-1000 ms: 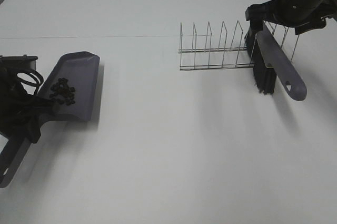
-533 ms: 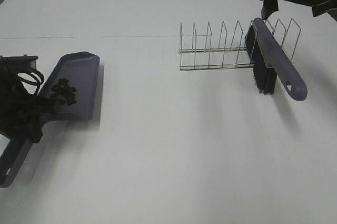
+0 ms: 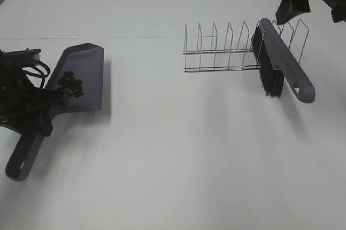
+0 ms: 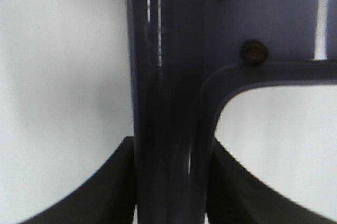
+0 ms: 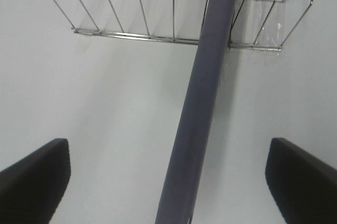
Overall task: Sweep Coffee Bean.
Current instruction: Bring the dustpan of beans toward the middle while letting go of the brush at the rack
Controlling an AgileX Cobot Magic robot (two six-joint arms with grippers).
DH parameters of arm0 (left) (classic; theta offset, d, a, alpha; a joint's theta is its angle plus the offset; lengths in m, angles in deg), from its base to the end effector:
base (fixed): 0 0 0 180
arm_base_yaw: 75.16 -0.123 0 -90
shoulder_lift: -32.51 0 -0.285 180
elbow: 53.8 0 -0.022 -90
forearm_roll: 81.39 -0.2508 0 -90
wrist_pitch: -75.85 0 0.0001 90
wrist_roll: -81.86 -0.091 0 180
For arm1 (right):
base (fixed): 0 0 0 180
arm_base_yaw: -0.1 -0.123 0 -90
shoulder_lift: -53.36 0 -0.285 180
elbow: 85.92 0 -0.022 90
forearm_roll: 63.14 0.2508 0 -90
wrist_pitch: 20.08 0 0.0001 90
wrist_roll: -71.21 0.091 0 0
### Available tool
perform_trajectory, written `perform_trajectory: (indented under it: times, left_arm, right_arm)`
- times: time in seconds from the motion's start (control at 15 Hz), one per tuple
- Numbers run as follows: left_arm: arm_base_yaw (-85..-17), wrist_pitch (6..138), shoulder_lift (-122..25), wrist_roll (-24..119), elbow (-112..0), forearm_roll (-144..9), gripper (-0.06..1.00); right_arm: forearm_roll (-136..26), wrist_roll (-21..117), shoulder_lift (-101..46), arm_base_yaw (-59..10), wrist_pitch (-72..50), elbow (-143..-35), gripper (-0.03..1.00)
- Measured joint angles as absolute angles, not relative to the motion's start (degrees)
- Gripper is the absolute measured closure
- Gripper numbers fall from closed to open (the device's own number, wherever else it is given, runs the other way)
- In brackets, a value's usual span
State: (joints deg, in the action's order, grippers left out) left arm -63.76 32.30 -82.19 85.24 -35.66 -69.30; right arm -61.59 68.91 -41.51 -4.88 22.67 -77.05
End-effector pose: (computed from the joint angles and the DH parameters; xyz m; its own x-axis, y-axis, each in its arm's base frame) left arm 0.3155 -0.0770 0.1377 -0.9990 -0.0120 -0.0420 -0.0052 0.9877 -0.1563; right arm 0.3218 0.0297 0.2929 -0.8284 -0.0925 -0.5524 -0.1137 0.9935 0.0041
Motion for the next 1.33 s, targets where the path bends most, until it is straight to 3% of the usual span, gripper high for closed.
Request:
perform_trajectory:
  times: [0.33,0.93,1.0,1.33]
  left_arm:
    - [-63.8,29.1,-87.4,83.9,-45.0,-68.4,0.62]
    - [-63.8,29.0,-97.3,82.7,-50.0,-67.2,0.62]
    - [-63.8,29.2,-97.3,82.5,-50.0,-67.1,0.58]
    - [-63.4,28.9,-96.6,81.9,-50.3,-66.3,-0.03]
  right_arm:
    - [-59.7,68.7,-28.9,-4.9,19.3,-59.3,0.03]
    - [-59.4,68.7,-20.3,-4.9,19.3,-54.7,0.04]
    - [-59.4,68.7,-20.3,-4.9,19.4,-54.7,0.04]
    - [-59.4,68.7,-20.3,-4.9,20.2,-54.7,0.04]
